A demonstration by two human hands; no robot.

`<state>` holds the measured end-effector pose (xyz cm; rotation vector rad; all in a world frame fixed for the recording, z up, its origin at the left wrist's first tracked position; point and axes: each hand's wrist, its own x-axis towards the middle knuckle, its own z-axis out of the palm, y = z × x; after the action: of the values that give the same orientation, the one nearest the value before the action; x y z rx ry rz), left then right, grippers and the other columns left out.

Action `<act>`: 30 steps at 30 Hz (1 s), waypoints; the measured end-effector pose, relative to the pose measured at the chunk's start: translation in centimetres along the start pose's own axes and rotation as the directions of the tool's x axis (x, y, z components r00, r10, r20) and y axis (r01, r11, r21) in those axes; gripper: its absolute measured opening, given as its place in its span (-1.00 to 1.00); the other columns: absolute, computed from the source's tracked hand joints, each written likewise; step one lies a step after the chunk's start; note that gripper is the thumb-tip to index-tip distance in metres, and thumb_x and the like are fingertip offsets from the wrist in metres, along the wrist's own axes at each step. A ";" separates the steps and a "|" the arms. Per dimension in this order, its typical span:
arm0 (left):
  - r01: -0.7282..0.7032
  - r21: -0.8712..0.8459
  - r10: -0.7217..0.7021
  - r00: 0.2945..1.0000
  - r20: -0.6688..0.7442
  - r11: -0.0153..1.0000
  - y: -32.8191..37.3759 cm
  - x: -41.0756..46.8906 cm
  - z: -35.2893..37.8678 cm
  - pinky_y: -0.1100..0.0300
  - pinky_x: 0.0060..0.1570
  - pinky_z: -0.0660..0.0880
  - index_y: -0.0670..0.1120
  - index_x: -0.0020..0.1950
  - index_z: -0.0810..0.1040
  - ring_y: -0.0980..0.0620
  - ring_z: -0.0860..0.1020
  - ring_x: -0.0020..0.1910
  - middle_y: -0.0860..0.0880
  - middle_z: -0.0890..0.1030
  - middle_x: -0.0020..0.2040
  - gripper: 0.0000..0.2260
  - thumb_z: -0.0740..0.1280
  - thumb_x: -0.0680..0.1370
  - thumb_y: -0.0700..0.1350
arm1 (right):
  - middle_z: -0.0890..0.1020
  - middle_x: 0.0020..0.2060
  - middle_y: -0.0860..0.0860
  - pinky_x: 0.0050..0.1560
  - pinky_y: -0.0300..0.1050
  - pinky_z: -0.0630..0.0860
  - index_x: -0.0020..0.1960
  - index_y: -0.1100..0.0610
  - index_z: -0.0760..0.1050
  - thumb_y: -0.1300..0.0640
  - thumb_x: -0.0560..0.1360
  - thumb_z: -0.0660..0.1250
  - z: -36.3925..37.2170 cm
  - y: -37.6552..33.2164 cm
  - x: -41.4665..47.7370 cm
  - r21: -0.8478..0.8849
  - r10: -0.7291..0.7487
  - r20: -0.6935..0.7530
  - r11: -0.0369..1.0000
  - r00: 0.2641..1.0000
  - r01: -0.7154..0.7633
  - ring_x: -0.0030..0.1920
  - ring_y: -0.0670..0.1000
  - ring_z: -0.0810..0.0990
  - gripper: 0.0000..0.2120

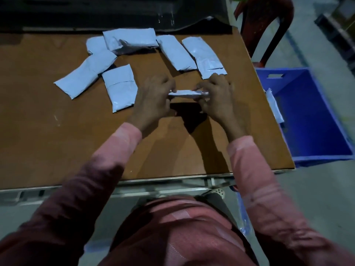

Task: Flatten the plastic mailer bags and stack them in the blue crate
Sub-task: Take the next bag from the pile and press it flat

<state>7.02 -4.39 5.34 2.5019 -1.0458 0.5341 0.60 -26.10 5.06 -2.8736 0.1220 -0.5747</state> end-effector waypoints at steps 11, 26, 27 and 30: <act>0.092 -0.079 -0.063 0.947 0.316 0.993 3.9 -12.1 3.2 -0.15 0.64 -0.02 -0.15 0.66 0.20 -0.12 0.05 0.68 -0.14 0.18 0.67 -0.32 0.12 0.52 -0.02 | 0.51 0.45 0.00 0.48 0.12 0.27 0.43 0.04 0.52 -0.20 0.66 0.21 3.0 -1.1 -13.7 0.063 0.029 0.030 0.998 0.999 -0.030 0.49 0.07 0.42 -0.53; 0.175 0.098 -0.200 0.864 0.462 0.980 5.2 -11.6 5.5 -0.28 0.60 0.01 0.00 0.67 0.21 -0.25 0.05 0.67 -0.08 0.15 0.69 -0.38 -0.09 0.61 0.12 | 0.26 0.59 0.03 0.61 0.15 0.07 0.55 0.01 0.39 -0.14 0.73 -0.02 4.9 -3.0 -13.8 0.098 0.154 0.288 0.977 0.945 -0.190 0.64 0.12 0.08 -0.51; 0.193 0.095 -0.215 0.856 0.469 0.977 5.3 -11.1 5.2 -0.27 0.59 0.05 0.00 0.66 0.24 -0.25 0.09 0.66 -0.09 0.19 0.68 -0.37 -0.11 0.62 0.13 | 0.32 0.57 0.06 0.59 0.17 0.13 0.51 0.04 0.45 -0.12 0.72 0.03 4.6 -3.0 -13.5 0.102 0.153 0.276 0.977 0.949 -0.187 0.63 0.16 0.14 -0.53; 0.245 0.050 -0.245 0.884 0.399 0.968 5.4 -9.5 4.3 -0.24 0.58 0.12 -0.01 0.63 0.32 -0.23 0.15 0.64 -0.14 0.29 0.63 -0.40 -0.10 0.62 0.11 | 0.60 0.34 0.14 0.40 0.16 0.43 0.29 0.15 0.63 -0.01 0.69 0.15 4.1 -3.1 -12.3 0.085 0.132 0.090 0.987 0.987 -0.139 0.45 0.23 0.45 -0.62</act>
<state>-2.21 -4.34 -1.84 2.7555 -0.8343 -0.0656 -9.05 -20.84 -2.52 -2.7696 0.2691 -0.4215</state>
